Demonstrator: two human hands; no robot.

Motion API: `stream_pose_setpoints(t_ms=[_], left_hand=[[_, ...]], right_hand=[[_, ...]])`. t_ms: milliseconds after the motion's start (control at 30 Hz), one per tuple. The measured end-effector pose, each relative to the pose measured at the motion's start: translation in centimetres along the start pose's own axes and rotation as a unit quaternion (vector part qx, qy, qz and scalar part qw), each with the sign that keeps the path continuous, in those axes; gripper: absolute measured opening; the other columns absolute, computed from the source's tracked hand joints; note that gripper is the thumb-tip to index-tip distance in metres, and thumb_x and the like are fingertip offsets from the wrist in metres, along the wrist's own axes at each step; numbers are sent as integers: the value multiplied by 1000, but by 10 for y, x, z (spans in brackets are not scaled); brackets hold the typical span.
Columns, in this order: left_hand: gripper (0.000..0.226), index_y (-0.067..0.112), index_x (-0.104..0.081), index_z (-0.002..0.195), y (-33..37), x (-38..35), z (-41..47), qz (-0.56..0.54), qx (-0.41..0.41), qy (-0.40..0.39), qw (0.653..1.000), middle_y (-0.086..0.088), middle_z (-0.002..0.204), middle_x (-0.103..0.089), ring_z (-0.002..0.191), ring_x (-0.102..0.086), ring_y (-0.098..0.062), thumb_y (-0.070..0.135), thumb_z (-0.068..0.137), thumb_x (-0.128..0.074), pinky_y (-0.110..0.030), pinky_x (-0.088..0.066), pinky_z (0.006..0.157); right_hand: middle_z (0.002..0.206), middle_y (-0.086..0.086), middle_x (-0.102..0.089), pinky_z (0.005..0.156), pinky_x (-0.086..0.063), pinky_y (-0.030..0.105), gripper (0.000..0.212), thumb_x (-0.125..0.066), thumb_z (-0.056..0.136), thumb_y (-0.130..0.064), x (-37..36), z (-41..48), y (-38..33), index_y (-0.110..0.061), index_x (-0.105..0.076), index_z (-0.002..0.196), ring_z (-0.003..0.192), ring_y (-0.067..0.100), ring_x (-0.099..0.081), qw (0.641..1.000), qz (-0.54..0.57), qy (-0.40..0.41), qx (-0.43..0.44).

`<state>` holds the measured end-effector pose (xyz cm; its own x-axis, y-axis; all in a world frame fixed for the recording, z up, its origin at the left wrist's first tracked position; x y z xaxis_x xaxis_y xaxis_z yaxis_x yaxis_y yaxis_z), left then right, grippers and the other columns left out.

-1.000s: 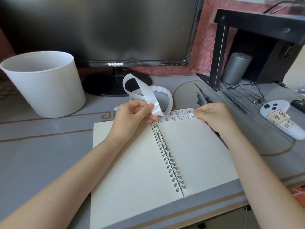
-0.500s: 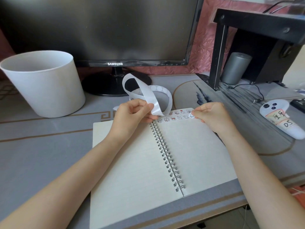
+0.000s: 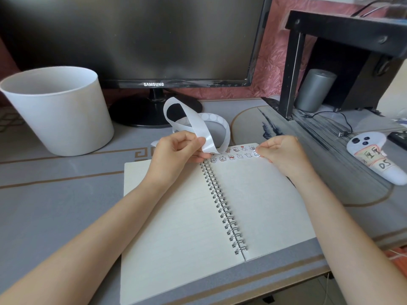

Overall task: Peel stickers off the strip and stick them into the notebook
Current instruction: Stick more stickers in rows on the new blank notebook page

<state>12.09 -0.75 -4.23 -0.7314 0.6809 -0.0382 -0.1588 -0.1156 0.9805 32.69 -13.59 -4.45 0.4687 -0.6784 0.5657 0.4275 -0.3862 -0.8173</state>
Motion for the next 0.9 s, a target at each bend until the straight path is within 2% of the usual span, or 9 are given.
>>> stream_pose_setpoints(t_ms=[67,200,300,433,567,767,833,900], left_hand=[[16,-2,-60,84,-1,0,0,2,-1,-1,1000,-9,72,-68,74,-72,-20,11,92,-59,-23,-57,69],[17,-4,-60,86,-1,0,1,4,-1,-2,1000,-16,77,-68,75,-72,-20,11,93,-58,-24,-57,70],[19,-7,-60,88,-1,0,1,5,-1,-1,1000,-20,80,-67,75,-72,-21,11,92,-58,-25,-58,71],[17,-4,-60,86,-1,0,0,9,-1,1,1000,-22,81,-68,77,-72,-23,12,92,-59,-25,-58,72],[16,-1,-60,83,-2,1,1,5,2,0,1000,-12,73,-68,77,-72,-23,12,92,-59,-25,-57,71],[16,3,-59,80,-1,0,0,4,2,-2,1000,-3,66,-68,76,-72,-21,12,92,-59,-22,-56,69],[16,3,-60,80,0,0,0,5,1,-2,1000,-1,66,-68,76,-72,-22,13,92,-59,-23,-56,69],[15,2,-60,81,0,0,0,4,1,-1,1000,-4,68,-68,77,-72,-23,12,92,-59,-23,-56,69]], right_hand=[[66,-1,-64,55,-40,20,6,-69,79,-9,0,0,1,-5,-71,83,55,7,-52,1000,-2,3,2],[63,-5,-63,44,-36,11,3,-69,80,-10,-2,0,0,-8,-70,82,53,7,-52,1000,-24,5,16],[61,-7,-62,46,-36,13,3,-69,79,-11,-2,0,0,-9,-70,82,50,3,-51,999,-43,7,26],[63,-8,-62,55,-39,23,2,-70,79,-13,-2,0,0,-13,-68,79,58,10,-54,998,-55,6,31],[57,-8,-59,58,-37,26,8,-71,77,-18,-1,1,3,-18,-65,72,54,9,-51,998,-59,7,35],[53,-7,-51,50,-29,24,11,-74,76,-20,0,2,6,-19,-64,71,43,4,-42,998,-55,9,38],[58,-7,-54,51,-31,24,9,-74,77,-19,0,2,5,-17,-65,74,49,4,-46,998,-53,7,35],[66,-4,-59,55,-36,24,9,-74,78,-19,0,2,5,-16,-66,80,62,12,-54,998,-49,3,28]])
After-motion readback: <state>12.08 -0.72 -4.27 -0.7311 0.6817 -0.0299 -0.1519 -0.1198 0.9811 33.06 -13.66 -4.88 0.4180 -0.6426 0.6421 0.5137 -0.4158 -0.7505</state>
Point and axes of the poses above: each hand's wrist, its own z-axis towards the middle knuckle, its own x-axis out of the back of the hand, y = z × x, the point moved 5 cm from there along z, towards the middle knuckle
